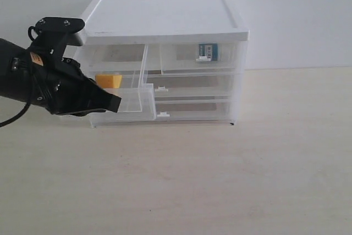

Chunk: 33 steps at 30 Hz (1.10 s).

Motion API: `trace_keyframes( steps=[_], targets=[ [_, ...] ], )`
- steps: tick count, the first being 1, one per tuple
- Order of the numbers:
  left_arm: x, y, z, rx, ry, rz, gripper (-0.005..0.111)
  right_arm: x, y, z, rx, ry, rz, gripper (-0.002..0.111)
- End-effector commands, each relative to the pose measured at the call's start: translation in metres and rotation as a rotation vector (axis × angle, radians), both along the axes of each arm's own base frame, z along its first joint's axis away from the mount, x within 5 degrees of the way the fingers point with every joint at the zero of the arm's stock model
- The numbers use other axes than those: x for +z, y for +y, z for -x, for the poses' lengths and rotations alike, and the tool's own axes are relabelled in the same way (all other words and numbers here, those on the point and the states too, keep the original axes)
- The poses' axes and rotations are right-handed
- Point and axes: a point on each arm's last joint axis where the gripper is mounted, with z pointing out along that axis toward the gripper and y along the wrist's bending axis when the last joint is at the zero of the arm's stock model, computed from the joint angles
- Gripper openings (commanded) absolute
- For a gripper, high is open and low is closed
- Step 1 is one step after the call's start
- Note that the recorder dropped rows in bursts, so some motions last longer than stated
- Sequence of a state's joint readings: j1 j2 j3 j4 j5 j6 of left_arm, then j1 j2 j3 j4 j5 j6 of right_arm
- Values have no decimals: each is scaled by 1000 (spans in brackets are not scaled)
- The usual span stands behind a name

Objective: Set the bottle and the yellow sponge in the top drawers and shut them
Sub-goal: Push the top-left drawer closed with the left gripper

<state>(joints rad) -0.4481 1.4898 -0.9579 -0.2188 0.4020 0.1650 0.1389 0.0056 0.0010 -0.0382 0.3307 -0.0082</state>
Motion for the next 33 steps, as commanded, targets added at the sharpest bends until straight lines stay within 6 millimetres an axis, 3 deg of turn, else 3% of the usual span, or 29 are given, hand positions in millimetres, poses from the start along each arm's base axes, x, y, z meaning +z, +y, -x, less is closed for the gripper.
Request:
trace_keyframes(
  steps=[1,5,15,26,33],
  targets=[
    [-4,-4,-9,8,-52,13,4,1,0,0,2,-15,-5,0],
    [-8,-7,-18,23,-99,26,4,1,0,0,2,-15,-5,0],
    [8,-9,-30,24,-303,53,4,1,0,0,2,-15,-5,0],
    [28,-12,-36,-23,-350,18,4,1,0,0,2,-15,-5,0],
    [27,-11,-37,-21,-346,16,4,1,0,0,2,-15,-5,0]
  ],
)
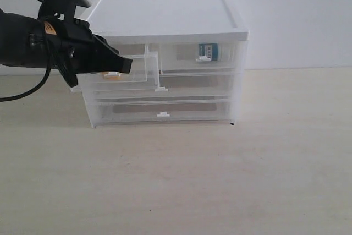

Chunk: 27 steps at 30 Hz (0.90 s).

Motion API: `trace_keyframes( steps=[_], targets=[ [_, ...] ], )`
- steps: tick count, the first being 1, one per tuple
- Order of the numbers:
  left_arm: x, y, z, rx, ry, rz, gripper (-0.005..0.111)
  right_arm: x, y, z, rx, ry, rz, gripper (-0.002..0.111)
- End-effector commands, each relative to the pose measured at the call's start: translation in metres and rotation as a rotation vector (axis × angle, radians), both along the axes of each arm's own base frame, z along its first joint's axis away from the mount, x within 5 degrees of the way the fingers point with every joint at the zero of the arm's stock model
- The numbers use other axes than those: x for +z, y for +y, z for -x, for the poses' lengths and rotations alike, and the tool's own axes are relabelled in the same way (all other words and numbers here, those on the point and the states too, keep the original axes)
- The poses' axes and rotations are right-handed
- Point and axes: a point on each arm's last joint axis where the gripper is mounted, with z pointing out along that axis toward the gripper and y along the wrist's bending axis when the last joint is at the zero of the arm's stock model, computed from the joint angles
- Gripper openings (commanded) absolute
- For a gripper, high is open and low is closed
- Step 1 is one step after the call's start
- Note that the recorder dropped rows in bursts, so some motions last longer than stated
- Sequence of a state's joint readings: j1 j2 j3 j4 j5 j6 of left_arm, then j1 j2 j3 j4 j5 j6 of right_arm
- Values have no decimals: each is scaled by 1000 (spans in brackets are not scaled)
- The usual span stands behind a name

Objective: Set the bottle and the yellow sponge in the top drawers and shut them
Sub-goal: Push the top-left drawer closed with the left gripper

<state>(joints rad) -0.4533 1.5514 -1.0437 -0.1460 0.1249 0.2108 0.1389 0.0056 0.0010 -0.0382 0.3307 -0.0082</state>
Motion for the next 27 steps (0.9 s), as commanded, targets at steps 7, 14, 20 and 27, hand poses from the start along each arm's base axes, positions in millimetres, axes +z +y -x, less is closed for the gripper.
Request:
trace_keyframes(
  steps=[7,14,20,27],
  targets=[
    [1,0,-1,-6,-4,-12,4,1,0,0,2,-15,-5,0],
    [24,11,28,-34,89,-42,4,1,0,0,2,-15,-5,0],
    [-2,6,16,-34,156,-77,4,1,0,0,2,-15,-5,0],
    [-16,0,-10,-4,96,-55,4,1,0,0,2,-15,-5,0]
  ],
)
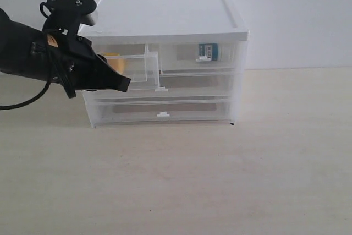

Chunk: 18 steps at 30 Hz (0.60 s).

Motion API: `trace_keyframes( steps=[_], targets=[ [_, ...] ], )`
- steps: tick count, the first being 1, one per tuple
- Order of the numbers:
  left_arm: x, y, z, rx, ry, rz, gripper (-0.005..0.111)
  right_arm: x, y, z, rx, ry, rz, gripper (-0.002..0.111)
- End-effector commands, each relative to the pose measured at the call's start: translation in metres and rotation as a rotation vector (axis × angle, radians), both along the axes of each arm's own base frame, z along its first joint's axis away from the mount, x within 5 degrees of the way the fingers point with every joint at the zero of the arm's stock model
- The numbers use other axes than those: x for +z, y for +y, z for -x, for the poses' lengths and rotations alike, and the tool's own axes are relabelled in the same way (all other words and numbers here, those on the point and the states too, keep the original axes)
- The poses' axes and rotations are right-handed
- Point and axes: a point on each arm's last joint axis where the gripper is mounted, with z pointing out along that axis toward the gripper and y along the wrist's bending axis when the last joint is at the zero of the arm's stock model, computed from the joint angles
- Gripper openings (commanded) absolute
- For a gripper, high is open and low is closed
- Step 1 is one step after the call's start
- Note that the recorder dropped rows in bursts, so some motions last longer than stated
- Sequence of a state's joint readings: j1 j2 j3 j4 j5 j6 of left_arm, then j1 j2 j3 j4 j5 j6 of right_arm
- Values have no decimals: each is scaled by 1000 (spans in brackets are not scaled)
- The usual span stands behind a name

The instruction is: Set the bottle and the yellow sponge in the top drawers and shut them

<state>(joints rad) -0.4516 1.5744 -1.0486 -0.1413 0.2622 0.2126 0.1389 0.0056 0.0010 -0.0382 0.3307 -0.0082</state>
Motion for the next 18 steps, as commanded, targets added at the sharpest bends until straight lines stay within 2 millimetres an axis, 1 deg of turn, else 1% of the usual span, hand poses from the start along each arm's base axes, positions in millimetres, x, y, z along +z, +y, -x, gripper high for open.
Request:
trace_keyframes(
  steps=[1,7,9,14,18],
  targets=[
    [1,0,-18,22,-53,13,4,1,0,0,2,-15,-5,0],
    [7,5,-39,64,-130,42,4,1,0,0,2,-15,-5,0],
    [5,6,-45,72,-137,41,4,1,0,0,2,-15,-5,0],
    [-10,5,-64,91,-155,40,4,1,0,0,2,-15,-5,0],
    [-12,5,-77,99,-203,43,4,1,0,0,2,-15,-5,0]
  ],
)
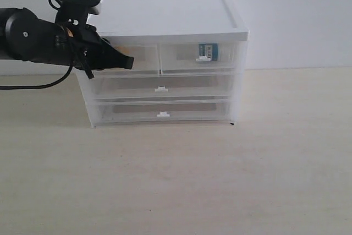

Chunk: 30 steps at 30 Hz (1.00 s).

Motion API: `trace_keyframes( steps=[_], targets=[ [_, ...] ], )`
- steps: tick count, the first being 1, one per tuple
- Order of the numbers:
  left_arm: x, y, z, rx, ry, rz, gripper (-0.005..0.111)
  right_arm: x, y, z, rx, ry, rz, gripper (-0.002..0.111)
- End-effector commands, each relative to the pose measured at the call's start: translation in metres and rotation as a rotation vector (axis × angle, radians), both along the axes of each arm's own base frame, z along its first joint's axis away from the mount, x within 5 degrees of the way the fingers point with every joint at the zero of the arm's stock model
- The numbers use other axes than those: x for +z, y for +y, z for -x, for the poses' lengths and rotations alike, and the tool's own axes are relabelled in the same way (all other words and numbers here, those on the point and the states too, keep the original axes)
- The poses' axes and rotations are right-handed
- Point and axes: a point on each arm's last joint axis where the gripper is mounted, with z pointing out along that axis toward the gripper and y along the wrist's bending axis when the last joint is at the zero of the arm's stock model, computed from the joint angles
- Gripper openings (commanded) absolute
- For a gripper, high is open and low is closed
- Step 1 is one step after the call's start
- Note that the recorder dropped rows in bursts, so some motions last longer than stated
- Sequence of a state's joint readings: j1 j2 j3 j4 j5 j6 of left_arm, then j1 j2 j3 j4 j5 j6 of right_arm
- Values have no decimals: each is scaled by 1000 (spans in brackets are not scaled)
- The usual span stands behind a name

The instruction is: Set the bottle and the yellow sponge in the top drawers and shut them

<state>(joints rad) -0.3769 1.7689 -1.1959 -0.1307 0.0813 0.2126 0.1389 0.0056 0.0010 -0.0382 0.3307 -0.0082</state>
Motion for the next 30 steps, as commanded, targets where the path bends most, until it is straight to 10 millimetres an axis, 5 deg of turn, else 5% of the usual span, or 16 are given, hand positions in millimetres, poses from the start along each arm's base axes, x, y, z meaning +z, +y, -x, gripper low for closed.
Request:
trace_keyframes(
  steps=[1,8,15,21,30],
  targets=[
    [3,0,-14,7,-80,6,4,1,0,0,2,-15,-5,0],
    [12,2,-5,-7,-29,-12,4,1,0,0,2,-15,-5,0],
    [39,15,33,-62,148,-118,4,1,0,0,2,-15,-5,0],
    [54,35,86,-51,136,-94,4,1,0,0,2,-15,-5,0],
    [27,75,187,63,90,76,4,1,0,0,2,-15,-5,0]
  ],
)
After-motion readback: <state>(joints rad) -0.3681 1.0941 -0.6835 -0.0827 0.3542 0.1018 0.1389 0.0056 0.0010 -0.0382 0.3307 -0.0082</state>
